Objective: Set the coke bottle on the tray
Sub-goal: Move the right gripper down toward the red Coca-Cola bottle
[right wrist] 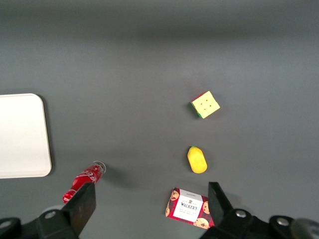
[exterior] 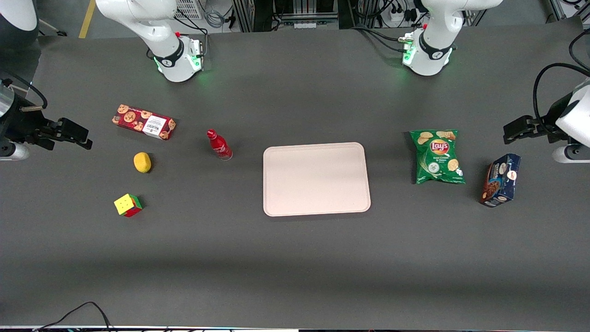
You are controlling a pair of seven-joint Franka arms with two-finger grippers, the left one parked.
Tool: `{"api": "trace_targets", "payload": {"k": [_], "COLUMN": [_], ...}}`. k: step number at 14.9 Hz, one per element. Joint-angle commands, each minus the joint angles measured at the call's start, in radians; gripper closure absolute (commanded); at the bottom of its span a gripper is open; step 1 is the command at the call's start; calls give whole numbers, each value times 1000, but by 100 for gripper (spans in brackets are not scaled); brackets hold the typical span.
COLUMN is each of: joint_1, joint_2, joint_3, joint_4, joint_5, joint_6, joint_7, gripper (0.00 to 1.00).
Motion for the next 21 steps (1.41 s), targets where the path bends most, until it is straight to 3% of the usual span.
{"api": "trace_targets", "payload": {"k": [1,6,11,16,21], "joint_1": [-2,33,44,45,47], "joint_2": [15,20,-34,-267,-299], "joint_3": [-8,16,162,294,435], "joint_4": [33,4,-126,-551,-797], "joint_5": [14,26,43,112,114], "joint_6": [-31,-60,-32,294,590], "joint_7": [-48,-32,153,256,350], "gripper": [0,0,0,0,0]}}
